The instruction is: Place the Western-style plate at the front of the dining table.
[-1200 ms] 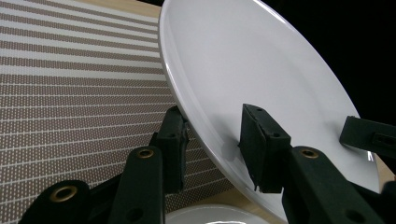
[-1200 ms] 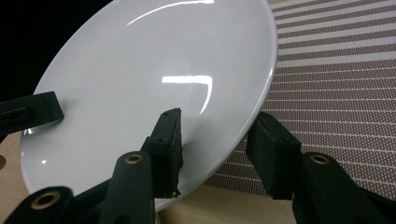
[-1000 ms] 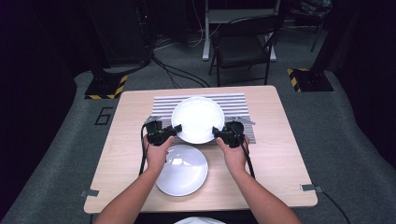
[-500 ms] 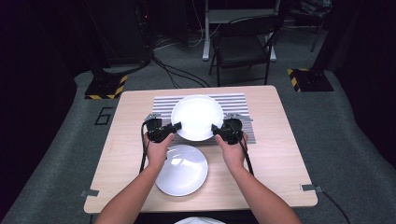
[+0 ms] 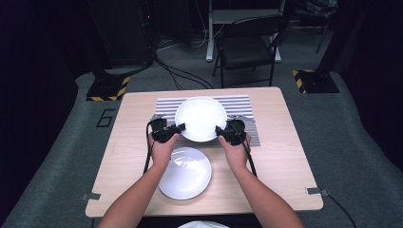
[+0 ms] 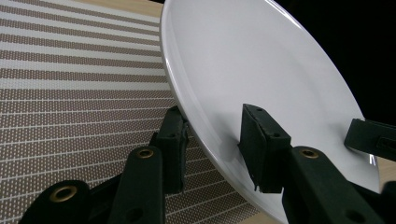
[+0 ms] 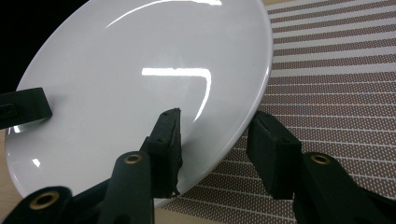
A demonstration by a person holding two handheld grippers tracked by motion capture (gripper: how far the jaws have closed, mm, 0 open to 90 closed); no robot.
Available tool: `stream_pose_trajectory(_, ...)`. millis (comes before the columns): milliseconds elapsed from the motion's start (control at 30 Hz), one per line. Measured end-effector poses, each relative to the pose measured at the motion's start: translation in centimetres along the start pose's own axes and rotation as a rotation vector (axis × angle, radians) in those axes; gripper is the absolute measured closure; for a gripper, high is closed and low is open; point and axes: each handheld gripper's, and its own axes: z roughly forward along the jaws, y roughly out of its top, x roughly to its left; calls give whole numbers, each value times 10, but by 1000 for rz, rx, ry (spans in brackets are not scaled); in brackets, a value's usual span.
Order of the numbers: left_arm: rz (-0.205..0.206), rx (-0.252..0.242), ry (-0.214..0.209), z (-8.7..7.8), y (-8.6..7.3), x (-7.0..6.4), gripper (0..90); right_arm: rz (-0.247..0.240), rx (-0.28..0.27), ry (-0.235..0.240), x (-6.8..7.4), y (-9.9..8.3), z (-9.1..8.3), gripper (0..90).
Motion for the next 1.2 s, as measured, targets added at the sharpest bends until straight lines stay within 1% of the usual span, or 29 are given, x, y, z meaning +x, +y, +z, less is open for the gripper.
stream_pose_trajectory(200, -12, 3, 6, 3, 0, 3, 616, 7, 4, -5, -1, -1, 5, 548)
stream_pose_trajectory(233, -20, 3, 8, 4, 0, 4, 616, 8, 5, -3, 0, -2, 6, 549)
stream_pose_trajectory(400, -15, 7, 14, 7, 2, 6, 617, 3, 1, -8, 1, -1, 9, 550)
stream_pose_trajectory(500, -22, 13, 15, 10, 2, 7, 617, -3, 1, -15, 0, -2, 11, 550)
stream_pose_trajectory(633, -28, 16, 15, 13, 1, 8, 616, 1, 2, -19, -2, -2, 13, 552)
stream_pose_trajectory(667, -41, 7, 17, 16, 0, 8, 616, 4, -2, -19, -3, -2, 14, 553)
stream_pose_trajectory(700, -47, 9, 18, 17, 0, 8, 616, 7, -5, -19, -4, -2, 15, 554)
stream_pose_trajectory(800, -38, 12, 15, 20, -1, 9, 616, 16, 3, -19, -6, -3, 17, 554)
stream_pose_trajectory(867, -39, 16, 11, 20, -1, 10, 616, 12, 2, -20, -7, -3, 18, 554)
stream_pose_trajectory(967, -50, 15, 10, 24, -2, 10, 616, 4, -4, -33, -7, -3, 19, 555)
stream_pose_trajectory(1067, -49, 23, 8, 26, -2, 11, 615, -3, -5, -41, -7, -3, 20, 556)
stream_pose_trajectory(1200, -45, 27, 8, 27, -1, 11, 616, 0, -4, -42, -9, -3, 22, 562)
